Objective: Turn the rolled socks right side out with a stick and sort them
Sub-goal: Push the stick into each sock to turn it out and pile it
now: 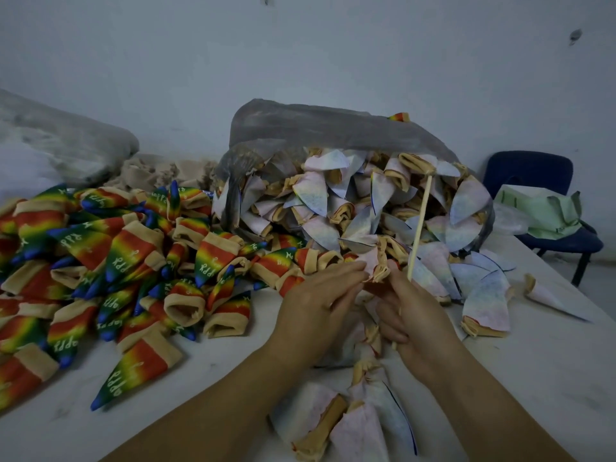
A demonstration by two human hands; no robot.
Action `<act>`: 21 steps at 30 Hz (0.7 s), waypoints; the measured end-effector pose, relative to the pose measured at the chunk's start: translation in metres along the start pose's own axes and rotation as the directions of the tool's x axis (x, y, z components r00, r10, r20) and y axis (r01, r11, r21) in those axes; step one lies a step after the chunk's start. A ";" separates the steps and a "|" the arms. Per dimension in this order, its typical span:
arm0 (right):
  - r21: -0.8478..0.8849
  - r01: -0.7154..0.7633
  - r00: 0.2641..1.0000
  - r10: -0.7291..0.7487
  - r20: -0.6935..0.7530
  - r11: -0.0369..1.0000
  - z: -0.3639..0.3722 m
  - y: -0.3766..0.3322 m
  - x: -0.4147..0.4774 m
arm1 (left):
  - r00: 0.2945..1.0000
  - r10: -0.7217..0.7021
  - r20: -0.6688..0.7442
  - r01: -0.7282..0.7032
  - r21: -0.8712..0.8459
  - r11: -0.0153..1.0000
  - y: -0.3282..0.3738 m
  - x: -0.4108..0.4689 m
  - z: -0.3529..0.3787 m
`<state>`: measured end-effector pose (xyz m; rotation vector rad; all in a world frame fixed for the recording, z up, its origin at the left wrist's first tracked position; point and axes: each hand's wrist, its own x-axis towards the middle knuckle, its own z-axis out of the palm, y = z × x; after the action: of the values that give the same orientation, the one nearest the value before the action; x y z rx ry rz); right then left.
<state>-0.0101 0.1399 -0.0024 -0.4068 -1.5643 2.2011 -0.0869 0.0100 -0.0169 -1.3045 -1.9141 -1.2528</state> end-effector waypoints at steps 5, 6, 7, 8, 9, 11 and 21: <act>-0.050 0.031 0.999 -0.032 -0.010 0.998 0.003 -0.001 -0.005 | 0.988 -0.128 0.083 0.141 -0.170 0.975 0.005 -0.002 -0.003; -0.101 0.057 0.998 -0.060 -0.024 0.993 0.005 -0.002 -0.006 | 0.978 -0.181 0.106 0.201 -0.222 0.954 0.005 -0.002 -0.005; -0.222 0.095 0.993 -0.109 -0.053 0.971 0.007 -0.001 -0.008 | 0.962 -0.238 0.133 0.266 -0.266 0.927 0.004 -0.001 -0.005; -0.395 0.138 0.979 -0.185 -0.083 0.908 0.009 0.001 -0.008 | 0.937 -0.301 0.177 0.342 -0.291 0.894 0.002 -0.001 -0.005; -0.557 0.187 0.959 -0.274 -0.076 0.809 0.010 0.002 -0.009 | 0.901 -0.363 0.239 0.424 -0.301 0.854 0.001 0.000 -0.003; -0.715 0.256 0.934 -0.358 0.009 0.650 0.013 0.003 -0.012 | 0.827 -0.443 0.347 0.551 -0.337 0.764 0.001 -0.002 0.000; -0.713 0.357 0.908 -0.402 0.115 0.603 0.022 0.003 -0.016 | 0.794 -0.562 0.232 0.585 -0.542 0.603 -0.001 0.003 -0.001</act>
<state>-0.0068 0.1131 0.0020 -0.3015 -2.2096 1.1602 -0.0895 0.0105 -0.0147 -0.9634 -2.1448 -2.3295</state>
